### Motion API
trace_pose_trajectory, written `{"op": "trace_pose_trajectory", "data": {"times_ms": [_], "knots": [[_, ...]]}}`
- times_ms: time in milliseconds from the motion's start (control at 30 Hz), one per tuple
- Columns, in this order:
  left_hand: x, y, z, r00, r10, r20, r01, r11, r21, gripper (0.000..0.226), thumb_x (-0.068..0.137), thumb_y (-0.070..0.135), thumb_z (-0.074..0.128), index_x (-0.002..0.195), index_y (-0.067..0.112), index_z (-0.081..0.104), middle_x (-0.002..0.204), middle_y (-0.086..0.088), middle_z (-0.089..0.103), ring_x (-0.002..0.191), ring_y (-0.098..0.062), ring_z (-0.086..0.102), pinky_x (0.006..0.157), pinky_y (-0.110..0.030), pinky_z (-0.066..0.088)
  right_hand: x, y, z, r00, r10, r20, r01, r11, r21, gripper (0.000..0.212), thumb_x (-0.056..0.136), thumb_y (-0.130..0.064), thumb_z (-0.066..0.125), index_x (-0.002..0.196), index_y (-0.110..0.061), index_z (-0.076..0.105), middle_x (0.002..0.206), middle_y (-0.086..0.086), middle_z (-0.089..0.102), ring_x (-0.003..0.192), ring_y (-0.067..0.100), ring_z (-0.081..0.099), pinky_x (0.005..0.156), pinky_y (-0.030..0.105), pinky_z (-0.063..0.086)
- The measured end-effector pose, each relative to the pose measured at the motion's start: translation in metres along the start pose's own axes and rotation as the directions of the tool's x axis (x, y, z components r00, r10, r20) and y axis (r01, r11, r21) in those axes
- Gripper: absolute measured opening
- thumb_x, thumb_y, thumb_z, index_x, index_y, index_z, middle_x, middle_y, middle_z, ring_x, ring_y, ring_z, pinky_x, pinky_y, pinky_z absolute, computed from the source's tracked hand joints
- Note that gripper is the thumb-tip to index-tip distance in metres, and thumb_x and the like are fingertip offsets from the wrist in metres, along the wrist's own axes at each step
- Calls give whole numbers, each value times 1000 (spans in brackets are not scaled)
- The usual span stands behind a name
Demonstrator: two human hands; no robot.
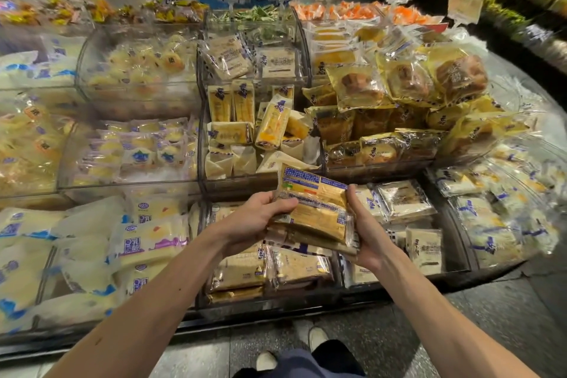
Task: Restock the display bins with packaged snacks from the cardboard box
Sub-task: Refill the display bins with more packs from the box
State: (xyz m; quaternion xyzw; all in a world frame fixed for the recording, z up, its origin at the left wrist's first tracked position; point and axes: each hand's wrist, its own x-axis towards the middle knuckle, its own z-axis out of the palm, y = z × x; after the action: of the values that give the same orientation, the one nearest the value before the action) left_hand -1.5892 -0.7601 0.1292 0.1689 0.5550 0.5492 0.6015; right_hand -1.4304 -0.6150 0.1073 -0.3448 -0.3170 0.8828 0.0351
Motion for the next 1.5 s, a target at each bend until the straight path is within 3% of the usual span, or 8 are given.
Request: {"op": "trace_pose_trajectory", "data": {"times_ms": [267,433,533,700,800,1133,1300,1500], "knots": [[-11,-11,7,904,284,-320,-196,939,281,12,98,12,58,107,16,65,103,-2,74,97,-17,71,79,-27,53,-3,14,-23,955,-154,-254,84,960,-267,36,88,-37,65,112,-9,65,110,19,73,89,33,70,71,47,59],[-20,-43,58,756,652,-59,-173,286,942,10,91,17,64,98,18,57,130,5,54,102,-8,57,88,-13,45,-3,29,-5,936,-264,-232,169,917,-362,14,98,-21,60,103,-9,66,87,11,75,70,17,72,59,32,55],[-20,-67,71,732,664,151,-162,-45,986,27,79,28,75,95,18,56,142,-9,51,126,-26,53,106,-41,47,-8,26,1,949,-250,-193,187,938,-293,11,98,-6,57,99,-4,68,84,15,73,65,20,69,51,29,55],[-16,-42,56,857,484,177,-301,193,934,28,101,46,38,117,25,48,141,5,36,122,-1,30,107,-34,37,-14,19,-10,970,-222,-102,177,926,-333,21,88,-11,69,106,0,69,92,20,70,72,26,67,62,33,55],[-1,-20,31,946,263,191,-177,-76,981,71,93,60,50,154,38,20,161,7,9,143,-13,11,119,-48,19,-17,17,-10,983,-172,-60,125,876,-465,14,95,-13,61,106,-8,67,92,16,74,75,24,71,66,36,57],[7,-34,-16,941,337,28,-65,100,993,30,97,52,51,101,23,47,85,8,58,69,-9,56,60,-23,48,-16,-12,-58,879,-267,-396,67,890,-452,34,93,-29,66,117,-5,65,97,14,74,86,30,69,77,43,59],[15,-77,-6,985,122,122,-118,-42,992,8,99,26,49,104,21,45,98,6,55,86,-13,55,70,-21,43,-9,-16,-114,809,-359,-466,120,876,-466,140,33,-74,89,149,-13,40,129,14,66,119,37,61,103,61,45],[25,-79,-7,979,128,160,-142,-134,981,14,98,26,54,109,18,50,107,1,63,89,-14,56,82,-30,51,-27,-9,-71,827,-370,-423,90,830,-550,25,95,-32,66,111,-13,67,101,4,73,92,19,67,78,35,52]]}}
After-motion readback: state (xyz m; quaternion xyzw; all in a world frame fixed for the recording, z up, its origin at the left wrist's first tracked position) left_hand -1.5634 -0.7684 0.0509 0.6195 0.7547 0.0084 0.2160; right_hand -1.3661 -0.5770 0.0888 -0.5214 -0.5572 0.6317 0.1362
